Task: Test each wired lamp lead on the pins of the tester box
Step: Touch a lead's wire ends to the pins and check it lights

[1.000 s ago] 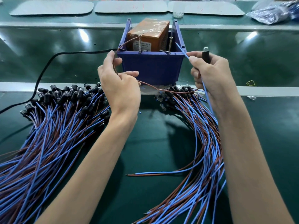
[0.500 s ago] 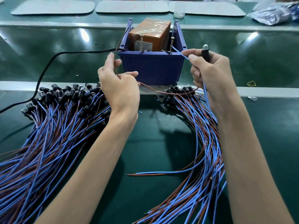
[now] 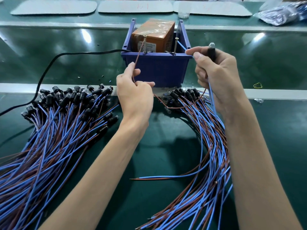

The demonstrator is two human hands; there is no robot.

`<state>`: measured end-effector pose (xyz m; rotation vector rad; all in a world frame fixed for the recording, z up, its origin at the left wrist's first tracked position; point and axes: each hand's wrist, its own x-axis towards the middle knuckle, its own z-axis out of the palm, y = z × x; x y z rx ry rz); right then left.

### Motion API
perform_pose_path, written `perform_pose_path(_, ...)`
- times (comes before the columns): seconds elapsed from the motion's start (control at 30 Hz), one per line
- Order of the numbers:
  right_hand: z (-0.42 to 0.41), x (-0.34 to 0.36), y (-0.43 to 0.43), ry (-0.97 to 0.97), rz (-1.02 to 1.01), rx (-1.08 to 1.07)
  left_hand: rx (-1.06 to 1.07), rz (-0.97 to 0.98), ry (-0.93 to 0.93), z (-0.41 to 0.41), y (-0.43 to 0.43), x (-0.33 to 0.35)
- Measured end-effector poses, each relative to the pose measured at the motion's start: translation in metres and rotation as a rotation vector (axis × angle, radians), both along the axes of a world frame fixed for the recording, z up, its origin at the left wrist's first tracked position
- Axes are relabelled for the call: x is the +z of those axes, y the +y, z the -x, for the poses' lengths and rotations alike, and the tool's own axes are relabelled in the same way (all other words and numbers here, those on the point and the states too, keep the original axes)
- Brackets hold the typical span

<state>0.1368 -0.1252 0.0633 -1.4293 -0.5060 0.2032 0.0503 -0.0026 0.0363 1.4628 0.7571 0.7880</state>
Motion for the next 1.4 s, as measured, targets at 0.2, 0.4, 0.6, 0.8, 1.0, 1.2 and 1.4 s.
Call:
perform_pose_path(0.2,0.0011,0.0016,-0.0003,-0.009,0.007,0.008,-0.022,-0.051,-0.004,0.0023,-0.0068,0.0034)
perform_pose_path(0.4,0.0017,0.0021,0.0000,-0.011,0.011,0.001,-0.024,-0.048,-0.014,0.0034,-0.0103,0.0074)
perform_pose_path(0.6,0.0020,0.0025,-0.0001,-0.020,0.018,0.005,0.004,-0.027,-0.028,0.0040,-0.0064,0.0093)
perform_pose_path(0.8,0.0031,0.0033,0.0003,-0.030,0.019,0.001,-0.004,-0.021,-0.015,0.0026,-0.0054,0.0082)
perform_pose_path(1.0,0.0035,0.0037,-0.0010,-0.030,0.022,-0.003,-0.018,0.028,0.008,0.0000,-0.0092,0.0015)
perform_pose_path(1.2,0.0032,0.0037,-0.0008,-0.031,0.016,0.005,-0.039,0.056,-0.011,-0.0005,-0.0055,0.0020)
perform_pose_path(1.4,0.0037,0.0035,-0.0014,-0.039,0.019,0.012,-0.079,0.007,0.009,0.0012,-0.0057,0.0028)
